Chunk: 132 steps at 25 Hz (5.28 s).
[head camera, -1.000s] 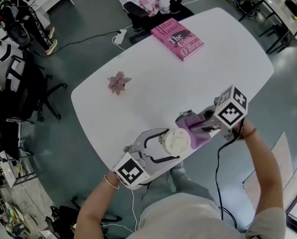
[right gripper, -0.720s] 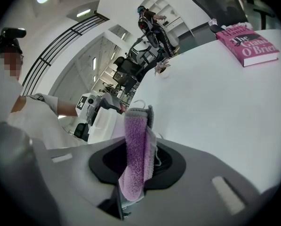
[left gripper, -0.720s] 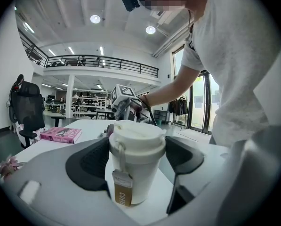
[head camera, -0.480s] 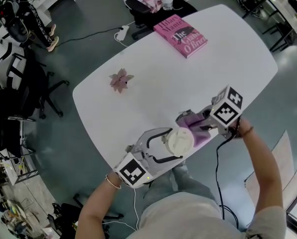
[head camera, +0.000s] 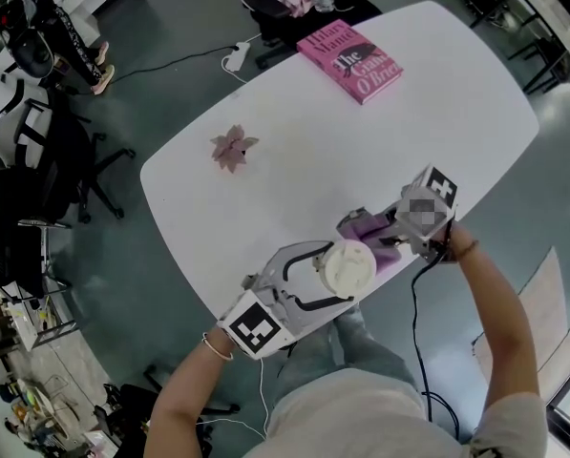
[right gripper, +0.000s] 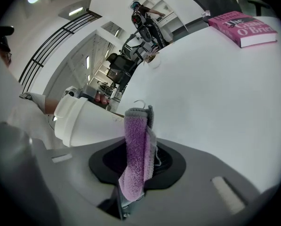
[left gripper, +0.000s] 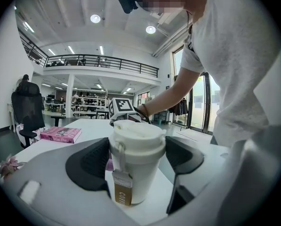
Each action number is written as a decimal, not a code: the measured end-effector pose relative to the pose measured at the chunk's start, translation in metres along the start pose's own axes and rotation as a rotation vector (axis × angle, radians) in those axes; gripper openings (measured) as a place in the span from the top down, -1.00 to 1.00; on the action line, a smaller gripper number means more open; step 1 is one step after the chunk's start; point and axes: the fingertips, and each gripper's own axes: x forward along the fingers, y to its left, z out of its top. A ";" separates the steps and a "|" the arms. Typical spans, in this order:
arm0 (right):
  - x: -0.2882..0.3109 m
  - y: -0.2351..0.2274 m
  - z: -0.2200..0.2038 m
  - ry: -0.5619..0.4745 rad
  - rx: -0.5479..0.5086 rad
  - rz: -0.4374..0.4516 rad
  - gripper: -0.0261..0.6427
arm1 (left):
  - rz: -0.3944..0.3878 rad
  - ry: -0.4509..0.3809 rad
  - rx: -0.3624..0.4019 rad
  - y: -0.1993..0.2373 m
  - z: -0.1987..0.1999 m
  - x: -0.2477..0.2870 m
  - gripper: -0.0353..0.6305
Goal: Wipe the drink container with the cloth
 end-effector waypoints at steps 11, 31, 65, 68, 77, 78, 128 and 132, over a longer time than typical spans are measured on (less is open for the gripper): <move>0.023 -0.025 -0.012 -0.019 0.043 0.005 0.68 | 0.002 0.029 0.007 0.000 0.000 0.002 -0.24; -0.031 -0.022 0.014 -0.257 0.116 0.056 0.68 | 0.003 0.036 0.002 -0.001 -0.003 0.001 -0.24; 0.005 0.012 0.116 -0.144 0.501 0.547 0.68 | -0.007 0.125 0.021 -0.004 -0.021 -0.001 -0.24; 0.010 0.017 0.114 -0.125 0.494 0.555 0.68 | -0.009 0.124 0.018 -0.005 -0.020 -0.001 -0.24; 0.009 0.026 0.114 -0.119 0.409 0.527 0.68 | -0.006 0.128 0.019 -0.005 -0.020 0.000 -0.24; 0.009 0.026 0.114 -0.121 0.392 0.519 0.68 | -0.007 0.126 0.017 -0.005 -0.020 0.000 -0.24; 0.030 -0.003 0.097 -0.211 -0.021 0.324 0.68 | -0.010 0.119 0.006 -0.003 -0.017 0.001 -0.24; 0.033 0.003 0.098 -0.229 -0.071 0.307 0.68 | -0.007 0.118 0.005 -0.004 -0.017 0.000 -0.24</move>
